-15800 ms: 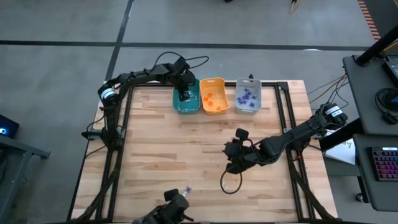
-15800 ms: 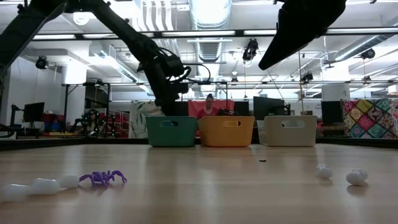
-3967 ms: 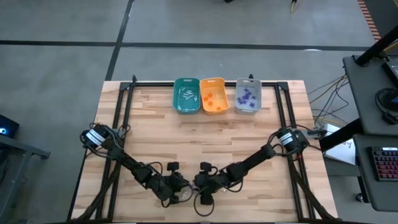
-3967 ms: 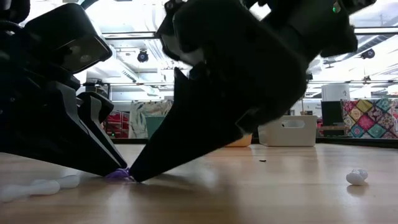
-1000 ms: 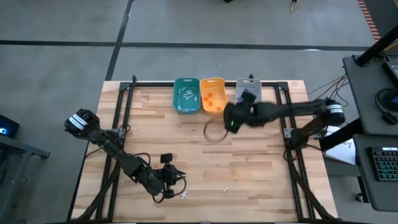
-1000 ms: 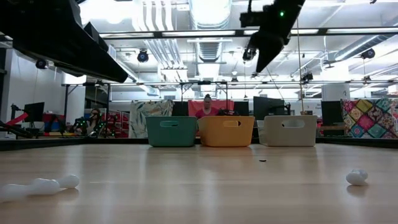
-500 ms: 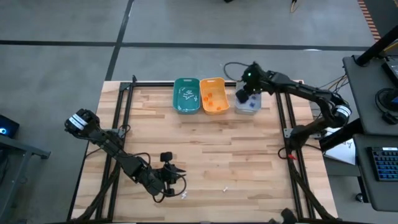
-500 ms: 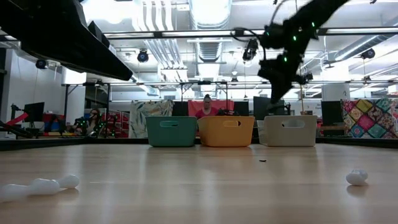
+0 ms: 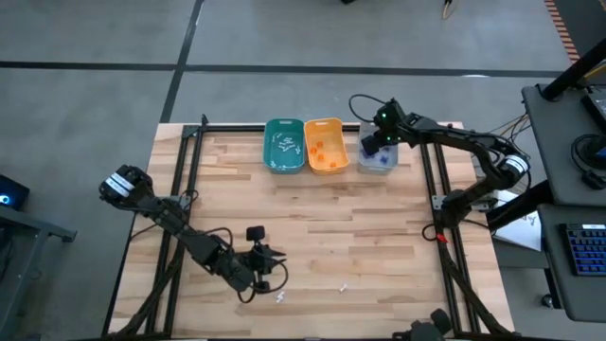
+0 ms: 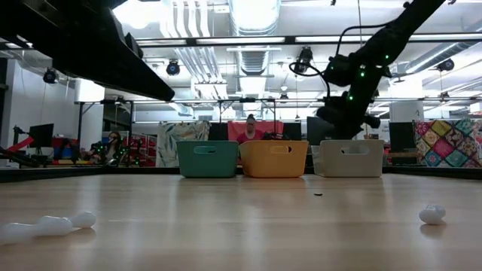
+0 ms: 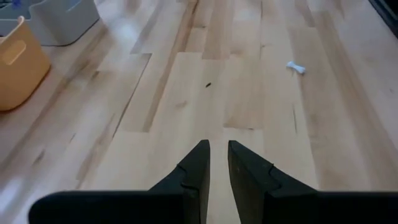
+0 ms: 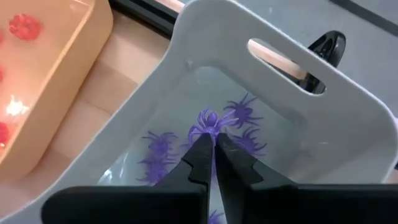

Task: Sort Halloween decoration
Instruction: Put the purple spider toy into the gray bin, then put the white bone toy into the blue bin

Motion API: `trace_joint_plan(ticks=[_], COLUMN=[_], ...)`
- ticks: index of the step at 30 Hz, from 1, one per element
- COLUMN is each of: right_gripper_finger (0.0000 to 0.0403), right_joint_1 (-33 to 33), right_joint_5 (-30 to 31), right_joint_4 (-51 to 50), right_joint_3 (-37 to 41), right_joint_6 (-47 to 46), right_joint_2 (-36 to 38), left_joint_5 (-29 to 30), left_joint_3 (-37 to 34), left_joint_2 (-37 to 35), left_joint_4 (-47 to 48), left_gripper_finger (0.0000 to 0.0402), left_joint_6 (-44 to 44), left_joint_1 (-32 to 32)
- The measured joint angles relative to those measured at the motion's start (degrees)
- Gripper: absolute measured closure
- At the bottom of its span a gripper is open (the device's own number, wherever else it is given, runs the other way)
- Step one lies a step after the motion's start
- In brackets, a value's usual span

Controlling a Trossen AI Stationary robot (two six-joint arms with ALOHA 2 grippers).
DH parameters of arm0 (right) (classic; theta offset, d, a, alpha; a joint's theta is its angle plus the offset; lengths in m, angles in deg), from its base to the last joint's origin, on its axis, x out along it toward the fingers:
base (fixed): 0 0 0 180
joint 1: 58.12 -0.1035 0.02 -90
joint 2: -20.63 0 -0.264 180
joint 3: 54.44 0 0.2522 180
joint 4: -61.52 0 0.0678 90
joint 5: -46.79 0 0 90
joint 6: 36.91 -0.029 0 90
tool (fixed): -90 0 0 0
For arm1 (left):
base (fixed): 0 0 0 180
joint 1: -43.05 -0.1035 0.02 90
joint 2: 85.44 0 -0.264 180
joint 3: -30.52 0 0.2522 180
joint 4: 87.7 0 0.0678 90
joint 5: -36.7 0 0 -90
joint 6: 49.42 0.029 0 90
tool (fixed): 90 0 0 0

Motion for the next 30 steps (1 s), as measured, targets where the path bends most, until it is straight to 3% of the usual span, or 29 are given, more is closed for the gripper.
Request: trace_joint_plan(ticks=[16, 24, 30], right_gripper_finger=[0.027, 0.0257, 0.0266], right_joint_1=[0.0, -2.5, -9.1], right_joint_5=[0.4, 0.5, 0.5], right_joint_4=[-1.3, -4.5, -4.7], right_joint_3=[-1.0, -1.8, -1.8], right_joint_6=[-0.1, 0.0, -1.7], right_joint_2=[1.2, 10.4, 19.5], left_joint_5=[-1.2, -8.2, -12.8], left_joint_3=[0.0, 0.0, 0.0], left_joint_2=[-0.1, -0.1, -0.1], left_joint_4=[0.1, 0.1, 0.3], left_gripper_finger=[0.0361, 0.0361, 0.0354], left_joint_6=[0.2, -3.6, -7.3], left_joint_1=[-0.4, -0.4, -0.4])
